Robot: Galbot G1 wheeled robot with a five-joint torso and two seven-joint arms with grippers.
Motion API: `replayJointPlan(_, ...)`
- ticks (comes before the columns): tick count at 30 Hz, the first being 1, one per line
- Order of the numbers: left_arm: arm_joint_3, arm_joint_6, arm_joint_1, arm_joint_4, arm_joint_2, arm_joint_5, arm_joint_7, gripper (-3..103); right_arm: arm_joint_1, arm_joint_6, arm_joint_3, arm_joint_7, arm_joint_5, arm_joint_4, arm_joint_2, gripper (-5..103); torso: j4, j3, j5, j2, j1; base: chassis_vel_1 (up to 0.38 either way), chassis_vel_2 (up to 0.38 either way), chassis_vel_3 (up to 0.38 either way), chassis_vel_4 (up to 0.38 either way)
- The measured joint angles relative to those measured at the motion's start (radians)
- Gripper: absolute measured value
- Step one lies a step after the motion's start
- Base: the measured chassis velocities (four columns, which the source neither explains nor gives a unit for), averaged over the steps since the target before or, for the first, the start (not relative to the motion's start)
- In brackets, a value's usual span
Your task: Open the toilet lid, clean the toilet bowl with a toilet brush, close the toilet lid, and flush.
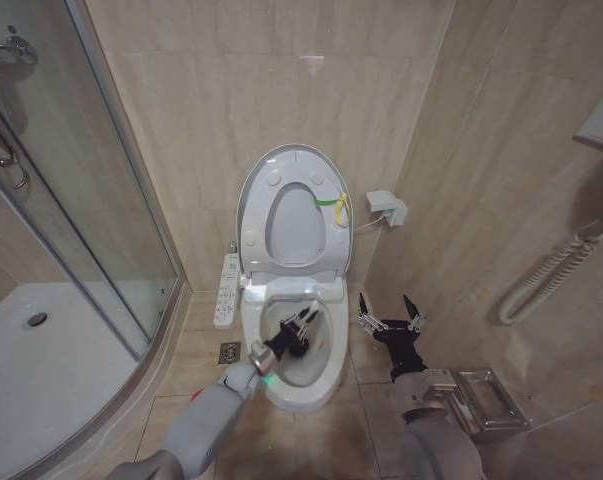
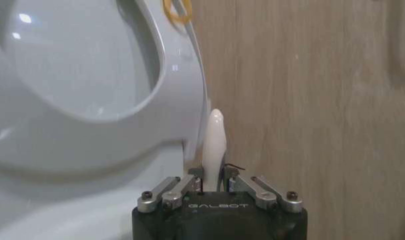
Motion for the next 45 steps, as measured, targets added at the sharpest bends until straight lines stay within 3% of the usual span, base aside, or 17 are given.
replayJointPlan(9, -0.004, -0.011, -0.014, 0.008, -0.017, -0.034, -0.006, 19, 0.000, 0.000, 0.000, 0.000, 0.000, 0.000, 0.000, 100, -0.0002, 0.000, -0.0001, 0.000, 0.000, 0.000, 0.000, 0.000, 0.000)
replayJointPlan(18, 0.010, -0.043, 0.050, 0.034, 0.033, -0.008, 0.000, 19, 0.000, 0.000, 0.000, 0.000, 0.000, 0.000, 0.000, 100, 0.0006, 0.000, 0.0001, 0.000, 0.000, 0.000, 0.000, 0.000, 0.000)
replayJointPlan(21, -0.021, -0.084, 0.089, -0.031, 0.054, 0.001, 0.001, 19, 0.000, 0.000, 0.000, 0.000, 0.000, 0.000, 0.000, 100, 0.0003, 0.000, 0.0000, 0.000, 0.000, 0.000, 0.000, 0.000, 0.000)
replayJointPlan(28, -0.098, -0.098, 0.136, -0.117, 0.083, 0.023, 0.000, 19, 0.000, 0.000, 0.000, 0.000, 0.000, 0.000, 0.000, 100, -0.0001, 0.000, -0.0001, 0.000, 0.000, 0.000, 0.000, 0.000, 0.000)
replayJointPlan(35, -0.153, -0.055, 0.268, -0.298, 0.160, -0.033, -0.010, 19, 0.000, 0.000, 0.000, 0.000, 0.000, 0.000, 0.000, 100, 0.0002, 0.000, -0.0002, 0.000, 0.000, 0.000, 0.000, 0.000, 0.000)
replayJointPlan(45, -0.193, -0.036, 0.360, -0.385, 0.243, -0.093, -0.006, 19, 0.000, 0.000, 0.000, 0.000, 0.000, 0.000, 0.000, 100, 0.0002, 0.000, -0.0002, 0.000, 0.000, 0.000, 0.000, 0.000, 0.000)
